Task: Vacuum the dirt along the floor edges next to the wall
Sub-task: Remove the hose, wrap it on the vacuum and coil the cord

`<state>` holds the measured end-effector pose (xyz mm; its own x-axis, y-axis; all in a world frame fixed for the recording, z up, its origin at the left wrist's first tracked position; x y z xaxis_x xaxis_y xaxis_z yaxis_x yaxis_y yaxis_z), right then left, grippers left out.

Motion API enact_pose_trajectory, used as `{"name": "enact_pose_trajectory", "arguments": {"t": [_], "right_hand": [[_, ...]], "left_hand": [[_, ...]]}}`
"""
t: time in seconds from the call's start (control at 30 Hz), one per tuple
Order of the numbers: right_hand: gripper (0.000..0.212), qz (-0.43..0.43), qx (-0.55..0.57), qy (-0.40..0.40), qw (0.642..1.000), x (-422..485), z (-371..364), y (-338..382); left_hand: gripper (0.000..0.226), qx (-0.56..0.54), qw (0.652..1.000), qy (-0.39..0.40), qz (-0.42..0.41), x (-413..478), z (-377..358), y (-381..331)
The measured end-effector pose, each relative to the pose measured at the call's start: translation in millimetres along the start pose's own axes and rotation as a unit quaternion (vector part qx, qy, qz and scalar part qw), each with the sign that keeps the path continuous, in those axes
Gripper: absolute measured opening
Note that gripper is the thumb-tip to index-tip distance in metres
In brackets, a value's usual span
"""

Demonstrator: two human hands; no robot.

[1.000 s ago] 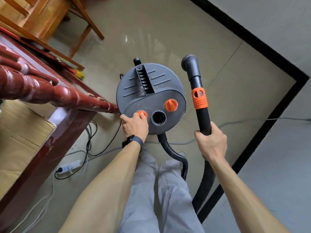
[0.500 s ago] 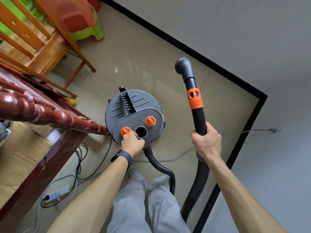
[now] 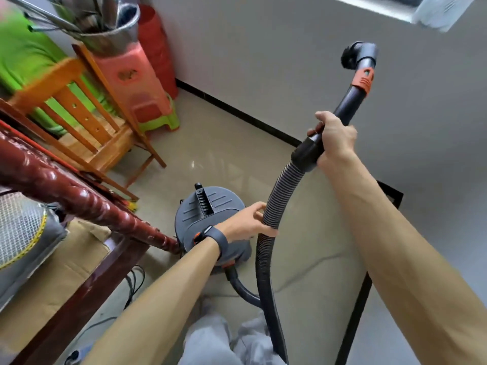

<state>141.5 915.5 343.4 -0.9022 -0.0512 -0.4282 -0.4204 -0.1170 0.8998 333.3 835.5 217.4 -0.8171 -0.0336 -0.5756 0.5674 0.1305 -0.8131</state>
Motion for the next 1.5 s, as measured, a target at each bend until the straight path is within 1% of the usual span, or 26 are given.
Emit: {"name": "enact_pose_trajectory", "arguments": {"t": [0.1, 0.17, 0.27, 0.33, 0.43, 0.47, 0.5, 0.53, 0.57, 0.63, 0.67, 0.73, 0.77, 0.8, 0.83, 0.87, 0.93, 0.97, 1.0, 1.07, 1.13, 1.23, 1.3, 1.33, 1.43, 1.5], "right_hand": [[0.026, -0.046, 0.098, 0.005, 0.994, 11.3, -10.2, 2.7], [0.023, -0.068, 0.13, 0.003, 0.989, 20.6, -12.9, 1.5], [0.015, -0.083, 0.166, -0.007, 0.983, 32.2, -13.8, -2.1], [0.015, -0.094, 0.165, 0.002, 0.982, 40.1, -12.5, -10.4], [0.017, -0.136, 0.039, 0.026, 0.99, 50.6, -10.5, -32.2], [0.031, -0.142, -0.03, 0.018, 0.989, 53.1, -8.6, -40.3], [0.051, -0.128, -0.126, 0.0, 0.984, 54.7, -6.0, -48.7], [0.07, -0.086, -0.228, -0.017, 0.97, 52.5, -3.7, -55.2], [0.081, -0.014, -0.306, -0.004, 0.952, 46.2, -5.0, -59.8], [0.09, 0.159, -0.39, 0.112, 0.9, 22.3, -18.7, -66.1], [0.091, 0.23, -0.432, 0.181, 0.853, 7.0, -27.7, -69.2], [0.082, 0.328, -0.538, 0.263, 0.731, -13.3, -46.2, -79.0], [0.07, 0.356, -0.573, 0.276, 0.685, -16.7, -54.2, -83.3], [0.055, 0.371, -0.583, 0.276, 0.668, -18.8, -60.7, -84.9], [0.044, 0.375, -0.567, 0.27, 0.682, -17.9, -65.6, -85.8], [0.038, 0.376, -0.542, 0.258, 0.706, -14.8, -67.9, -86.3], [0.031, 0.384, -0.504, 0.203, 0.746, -4.3, -67.9, -85.5], [0.029, 0.387, -0.496, 0.172, 0.758, 2.1, -67.5, -85.2], [0.028, 0.387, -0.498, 0.147, 0.762, 7.4, -66.0, -85.0], [0.027, 0.389, -0.527, 0.112, 0.747, 18.1, -65.9, -87.0], [0.026, 0.374, -0.546, 0.085, 0.744, 28.5, -66.1, -89.0], [0.026, 0.34, -0.541, 0.039, 0.768, 38.4, -66.9, -88.7], [0.027, 0.331, -0.542, 0.011, 0.773, 42.3, -65.5, -89.9], [0.026, 0.323, -0.534, -0.006, 0.781, 43.4, -63.8, -90.1], [0.022, 0.304, -0.5, -0.046, 0.81, 45.1, -63.9, -92.1], [0.021, 0.281, -0.511, -0.043, 0.811, 45.9, -68.0, -97.2]], "left_hand": [[0.043, 0.025, 0.997, -0.065, -0.043, -12.9, 14.9, 1.8], [0.031, 0.04, 0.986, -0.144, -0.078, -22.8, 29.8, -7.0], [0.035, 0.118, 0.942, -0.28, -0.143, -40.6, 62.7, -39.2], [0.045, 0.221, 0.91, -0.307, -0.172, -48.4, 82.0, -58.6], [0.05, 0.36, 0.85, -0.336, -0.187, -54.5, 98.3, -75.4], [0.05, 0.4, 0.829, -0.344, -0.186, -56.0, 100.3, -79.1], [0.051, 0.439, 0.807, -0.351, -0.184, -56.5, 101.2, -83.4], [0.052, 0.473, 0.787, -0.351, -0.183, -56.2, 101.9, -86.5], [0.052, 0.501, 0.772, -0.346, -0.182, -54.4, 102.0, -88.7], [0.052, 0.545, 0.751, -0.326, -0.181, -47.1, 99.0, -93.1], [0.051, 0.57, 0.739, -0.311, -0.18, -41.8, 96.4, -96.9], [0.052, 0.63, 0.705, -0.27, -0.183, -30.0, 90.3, -103.8], [0.051, 0.651, 0.689, -0.254, -0.19, -25.0, 88.4, -105.7], [0.051, 0.659, 0.682, -0.248, -0.199, -21.9, 88.7, -105.8], [0.05, 0.648, 0.686, -0.254, -0.211, -20.7, 91.5, -104.4], [0.049, 0.618, 0.701, -0.274, -0.226, -22.0, 96.4, -99.7], [0.048, 0.508, 0.749, -0.358, -0.229, -30.3, 110.5, -80.8], [0.047, 0.441, 0.773, -0.406, -0.206, -35.6, 120.0, -67.1], [0.044, 0.376, 0.795, -0.444, -0.173, -39.4, 128.3, -50.4], [0.039, 0.29, 0.826, -0.474, -0.096, -41.7, 137.4, -10.7], [0.037, 0.225, 0.852, -0.47, -0.034, -38.0, 137.5, 28.8], [0.028, 0.143, 0.883, -0.446, 0.032, -32.4, 134.1, 68.6], [0.022, 0.156, 0.883, -0.443, 0.021, -29.9, 142.6, 69.3], [0.02, 0.169, 0.874, -0.455, -0.004, -28.3, 151.9, 58.6], [0.024, 0.23, 0.826, -0.503, -0.111, -22.6, 195.0, 2.1], [0.032, 0.298, 0.801, -0.496, -0.153, -20.4, 220.8, -33.3]]}}
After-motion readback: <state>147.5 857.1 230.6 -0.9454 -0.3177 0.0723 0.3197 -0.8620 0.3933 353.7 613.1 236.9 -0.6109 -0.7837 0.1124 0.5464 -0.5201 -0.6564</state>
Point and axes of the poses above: each hand's wrist, its own x-axis towards the middle knuckle, its own z-axis out of the back of the hand, y = z × x, the point moved 2 cm from there along x, towards the middle knuckle, and after that the axes turned 14 degrees about -x, right-handed, at the moved point
